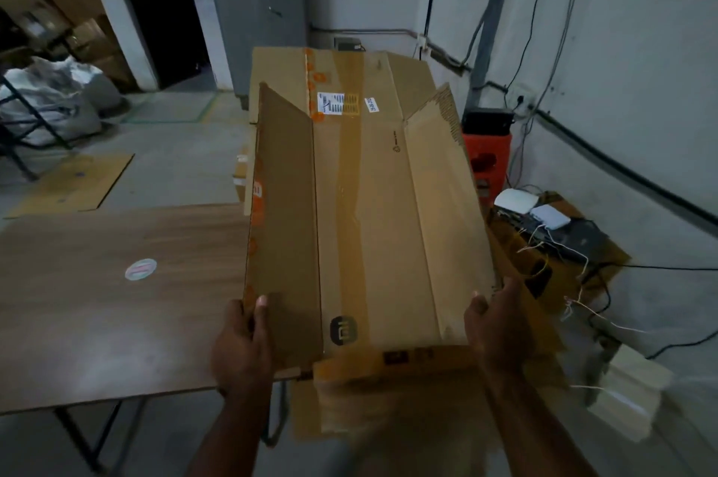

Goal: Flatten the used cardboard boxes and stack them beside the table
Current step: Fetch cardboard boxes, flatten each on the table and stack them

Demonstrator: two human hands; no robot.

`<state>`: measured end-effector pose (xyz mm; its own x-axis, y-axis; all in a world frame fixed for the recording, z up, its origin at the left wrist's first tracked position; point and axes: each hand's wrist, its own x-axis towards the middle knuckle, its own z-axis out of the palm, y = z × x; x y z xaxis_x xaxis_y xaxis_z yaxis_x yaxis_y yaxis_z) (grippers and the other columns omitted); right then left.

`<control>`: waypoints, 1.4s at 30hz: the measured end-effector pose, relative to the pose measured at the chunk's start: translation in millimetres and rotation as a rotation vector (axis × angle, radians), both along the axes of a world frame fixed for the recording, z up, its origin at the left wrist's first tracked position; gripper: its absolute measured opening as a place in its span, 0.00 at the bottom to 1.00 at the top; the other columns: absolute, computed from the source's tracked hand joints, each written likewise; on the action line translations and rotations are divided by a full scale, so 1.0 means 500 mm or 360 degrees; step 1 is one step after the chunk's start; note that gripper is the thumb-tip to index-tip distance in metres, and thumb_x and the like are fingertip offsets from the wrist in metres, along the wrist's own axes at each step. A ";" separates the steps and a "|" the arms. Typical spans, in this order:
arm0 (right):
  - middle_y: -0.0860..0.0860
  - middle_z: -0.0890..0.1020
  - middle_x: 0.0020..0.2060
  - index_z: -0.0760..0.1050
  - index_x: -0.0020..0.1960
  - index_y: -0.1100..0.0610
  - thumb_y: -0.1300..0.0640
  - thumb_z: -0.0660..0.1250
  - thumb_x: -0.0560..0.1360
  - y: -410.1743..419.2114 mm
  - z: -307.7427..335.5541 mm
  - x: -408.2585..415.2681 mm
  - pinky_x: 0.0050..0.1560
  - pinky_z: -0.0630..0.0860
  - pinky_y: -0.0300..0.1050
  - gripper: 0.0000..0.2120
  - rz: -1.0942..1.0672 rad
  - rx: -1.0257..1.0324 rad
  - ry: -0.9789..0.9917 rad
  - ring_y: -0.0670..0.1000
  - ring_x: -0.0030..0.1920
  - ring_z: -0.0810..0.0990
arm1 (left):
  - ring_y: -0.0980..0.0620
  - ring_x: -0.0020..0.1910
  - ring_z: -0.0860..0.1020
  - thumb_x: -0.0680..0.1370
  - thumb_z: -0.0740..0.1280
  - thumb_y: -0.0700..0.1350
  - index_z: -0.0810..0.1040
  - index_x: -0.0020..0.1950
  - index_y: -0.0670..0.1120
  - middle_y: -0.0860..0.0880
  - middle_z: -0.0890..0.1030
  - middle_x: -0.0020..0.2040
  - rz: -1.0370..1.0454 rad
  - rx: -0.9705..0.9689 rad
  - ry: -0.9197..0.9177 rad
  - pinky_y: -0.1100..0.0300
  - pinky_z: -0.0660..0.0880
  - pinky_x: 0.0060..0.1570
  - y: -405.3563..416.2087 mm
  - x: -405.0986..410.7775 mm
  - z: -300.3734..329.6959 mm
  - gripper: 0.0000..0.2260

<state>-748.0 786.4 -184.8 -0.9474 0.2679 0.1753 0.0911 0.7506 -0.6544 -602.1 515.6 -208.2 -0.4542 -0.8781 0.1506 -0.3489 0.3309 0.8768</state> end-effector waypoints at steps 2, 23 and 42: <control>0.64 0.80 0.57 0.65 0.69 0.62 0.57 0.69 0.80 0.050 -0.004 -0.054 0.47 0.80 0.57 0.22 0.0002 -0.0012 -0.0013 0.66 0.53 0.82 | 0.44 0.36 0.76 0.83 0.60 0.57 0.71 0.48 0.46 0.48 0.77 0.38 -0.0032 0.0008 -0.0017 0.52 0.73 0.38 0.050 -0.049 0.001 0.14; 0.66 0.75 0.67 0.66 0.74 0.64 0.52 0.72 0.79 0.310 -0.233 -0.370 0.65 0.74 0.62 0.29 0.0315 -0.0050 -0.0986 0.68 0.66 0.75 | 0.36 0.52 0.78 0.81 0.62 0.58 0.74 0.58 0.34 0.32 0.79 0.56 -0.0126 0.0697 -0.0828 0.45 0.77 0.54 0.071 -0.207 -0.235 0.25; 0.65 0.62 0.76 0.60 0.79 0.60 0.45 0.67 0.81 0.271 -0.271 -0.351 0.70 0.68 0.64 0.34 0.0353 0.0407 -0.1071 0.68 0.74 0.64 | 0.35 0.45 0.81 0.82 0.67 0.45 0.71 0.51 0.42 0.36 0.80 0.48 -0.0072 0.0592 -0.1051 0.43 0.81 0.47 0.076 -0.173 -0.283 0.08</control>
<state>-923.4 921.8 -320.4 -0.8989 0.0872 -0.4294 0.2390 0.9190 -0.3136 -688.7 553.5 -349.6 -0.3839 -0.7963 -0.4676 -0.8333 0.0806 0.5469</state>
